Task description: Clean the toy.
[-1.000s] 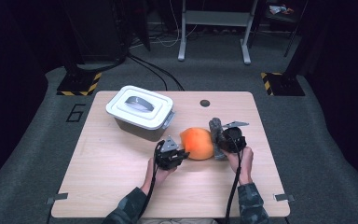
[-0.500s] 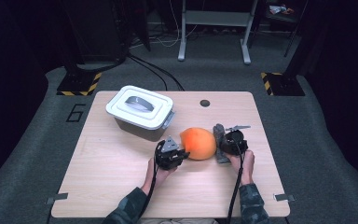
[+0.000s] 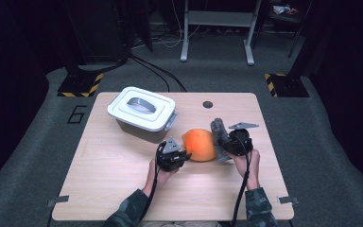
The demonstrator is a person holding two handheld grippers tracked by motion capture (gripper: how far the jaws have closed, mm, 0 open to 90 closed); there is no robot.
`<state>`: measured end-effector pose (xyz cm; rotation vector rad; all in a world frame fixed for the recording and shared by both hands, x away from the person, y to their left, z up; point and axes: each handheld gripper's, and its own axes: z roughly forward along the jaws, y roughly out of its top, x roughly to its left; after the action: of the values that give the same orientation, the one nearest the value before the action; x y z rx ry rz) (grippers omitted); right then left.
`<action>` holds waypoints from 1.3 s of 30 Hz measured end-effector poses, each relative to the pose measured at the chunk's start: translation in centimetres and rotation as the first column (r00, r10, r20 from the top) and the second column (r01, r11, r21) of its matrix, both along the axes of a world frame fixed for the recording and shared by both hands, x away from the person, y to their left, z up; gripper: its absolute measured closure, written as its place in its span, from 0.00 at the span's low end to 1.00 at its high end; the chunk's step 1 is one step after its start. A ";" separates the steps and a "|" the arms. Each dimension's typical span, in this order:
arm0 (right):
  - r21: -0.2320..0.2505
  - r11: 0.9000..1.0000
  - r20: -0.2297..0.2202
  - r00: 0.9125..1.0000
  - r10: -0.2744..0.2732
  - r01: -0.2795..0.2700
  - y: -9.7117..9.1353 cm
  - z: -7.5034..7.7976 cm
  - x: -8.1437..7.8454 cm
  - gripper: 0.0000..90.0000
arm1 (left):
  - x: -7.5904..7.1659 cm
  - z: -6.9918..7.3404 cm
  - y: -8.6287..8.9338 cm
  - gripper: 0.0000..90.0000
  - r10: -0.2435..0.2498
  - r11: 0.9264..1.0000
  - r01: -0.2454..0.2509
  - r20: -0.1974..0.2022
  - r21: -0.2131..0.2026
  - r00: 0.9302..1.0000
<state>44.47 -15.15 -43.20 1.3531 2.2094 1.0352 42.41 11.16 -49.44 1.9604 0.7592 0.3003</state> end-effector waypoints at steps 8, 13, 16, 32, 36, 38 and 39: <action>-0.027 0.999 -0.026 0.999 -0.021 0.020 1.2 -1.1 1.2 0.79 | -0.2 -0.2 0.1 0.60 0.008 1.000 -0.008 -0.005 0.020 1.000; -0.035 0.999 -0.031 0.999 -0.028 0.027 1.1 -1.0 1.5 0.79 | 0.0 -0.6 0.3 0.51 0.050 0.999 -0.050 -0.012 0.021 0.999; -0.034 0.999 -0.034 0.999 -0.026 0.024 1.1 -1.0 1.7 0.79 | 0.1 -0.5 0.0 0.50 0.064 0.997 -0.064 0.023 0.036 0.998; 0.015 1.000 0.039 0.999 -0.026 0.025 0.5 0.3 -0.1 0.80 | 0.6 0.1 -1.2 0.87 0.038 0.999 -0.039 0.014 0.016 0.999; 0.025 0.999 0.071 0.997 0.023 -0.025 2.0 1.5 -1.1 0.80 | 0.5 0.9 -1.4 0.87 0.028 0.999 -0.028 -0.013 -0.024 1.000; 0.035 0.999 0.075 0.997 0.032 -0.035 2.3 1.8 -1.2 0.80 | 0.3 1.3 -1.5 0.87 0.016 0.999 -0.017 -0.025 -0.036 1.000; 0.030 0.998 0.081 0.995 0.049 -0.052 3.0 2.1 -1.3 0.79 | 0.1 1.6 -1.6 0.87 0.008 0.999 -0.008 -0.010 -0.035 1.000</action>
<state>43.16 -12.17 -41.09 1.2520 2.1871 1.1279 42.54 9.56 -47.81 1.9282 0.7738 0.2803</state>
